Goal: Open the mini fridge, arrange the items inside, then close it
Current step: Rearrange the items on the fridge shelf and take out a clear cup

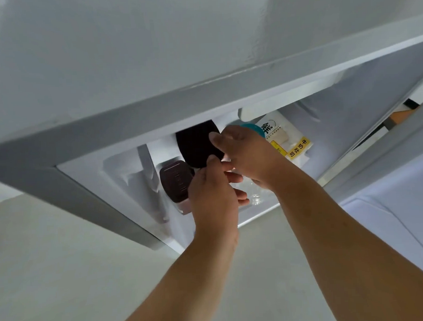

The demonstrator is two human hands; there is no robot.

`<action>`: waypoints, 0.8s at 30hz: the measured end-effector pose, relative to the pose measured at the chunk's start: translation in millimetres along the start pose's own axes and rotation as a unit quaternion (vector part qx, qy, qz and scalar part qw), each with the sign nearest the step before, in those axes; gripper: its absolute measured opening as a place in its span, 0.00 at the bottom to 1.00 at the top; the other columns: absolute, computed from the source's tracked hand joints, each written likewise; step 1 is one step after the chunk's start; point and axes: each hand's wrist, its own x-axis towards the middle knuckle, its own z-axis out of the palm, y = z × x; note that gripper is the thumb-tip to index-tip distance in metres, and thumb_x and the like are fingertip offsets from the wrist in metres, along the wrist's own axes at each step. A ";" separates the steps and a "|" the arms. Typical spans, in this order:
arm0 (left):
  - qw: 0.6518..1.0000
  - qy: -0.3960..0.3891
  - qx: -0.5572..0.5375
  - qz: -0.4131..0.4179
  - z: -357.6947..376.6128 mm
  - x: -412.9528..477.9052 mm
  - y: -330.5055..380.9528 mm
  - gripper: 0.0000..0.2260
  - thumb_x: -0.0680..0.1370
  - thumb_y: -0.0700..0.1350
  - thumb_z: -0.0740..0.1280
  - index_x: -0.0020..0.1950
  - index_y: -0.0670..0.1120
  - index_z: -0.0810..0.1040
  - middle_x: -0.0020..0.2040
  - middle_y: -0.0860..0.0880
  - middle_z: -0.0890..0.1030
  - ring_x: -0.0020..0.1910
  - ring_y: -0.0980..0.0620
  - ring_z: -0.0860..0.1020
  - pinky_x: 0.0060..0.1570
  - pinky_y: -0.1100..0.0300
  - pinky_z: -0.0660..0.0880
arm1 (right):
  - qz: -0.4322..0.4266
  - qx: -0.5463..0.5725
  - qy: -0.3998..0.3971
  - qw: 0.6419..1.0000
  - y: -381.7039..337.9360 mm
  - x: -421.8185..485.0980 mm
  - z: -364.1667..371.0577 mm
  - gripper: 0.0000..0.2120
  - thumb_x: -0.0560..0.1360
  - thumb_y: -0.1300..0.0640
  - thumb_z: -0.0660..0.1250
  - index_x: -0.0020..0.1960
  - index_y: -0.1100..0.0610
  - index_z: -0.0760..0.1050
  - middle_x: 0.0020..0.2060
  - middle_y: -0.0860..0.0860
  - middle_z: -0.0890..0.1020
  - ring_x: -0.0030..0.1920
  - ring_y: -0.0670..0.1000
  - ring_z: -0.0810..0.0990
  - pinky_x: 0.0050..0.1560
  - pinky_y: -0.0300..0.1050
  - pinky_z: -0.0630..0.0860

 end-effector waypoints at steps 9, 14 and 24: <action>0.992 -0.039 0.007 -0.117 -0.5 23.8 -38.1 0.16 0.86 0.52 0.58 0.54 0.47 0.83 0.48 0.49 0.87 0.40 0.47 0.85 0.35 0.57 0.81 | 0.090 -0.166 0.007 0.982 39.6 6.6 19.2 0.20 0.86 0.46 0.61 0.44 0.61 0.75 0.34 0.55 0.81 0.38 0.54 0.81 0.37 0.44 0.74; 0.992 -0.016 0.001 -0.123 -4.6 38.2 -56.4 0.15 0.85 0.52 0.59 0.52 0.49 0.84 0.45 0.51 0.87 0.33 0.52 0.87 0.30 0.61 0.81 | 0.110 -0.234 0.025 0.966 53.8 16.7 34.5 0.16 0.86 0.46 0.61 0.47 0.57 0.73 0.34 0.51 0.76 0.33 0.46 0.73 0.31 0.38 0.64; 0.991 -0.043 0.096 -0.089 -6.9 45.3 -68.7 0.13 0.83 0.58 0.60 0.51 0.56 0.83 0.52 0.50 0.86 0.41 0.49 0.88 0.43 0.53 0.85 | 0.107 -0.300 0.018 0.948 39.4 12.8 30.9 0.14 0.84 0.49 0.63 0.56 0.60 0.79 0.50 0.57 0.85 0.49 0.57 0.85 0.50 0.51 0.84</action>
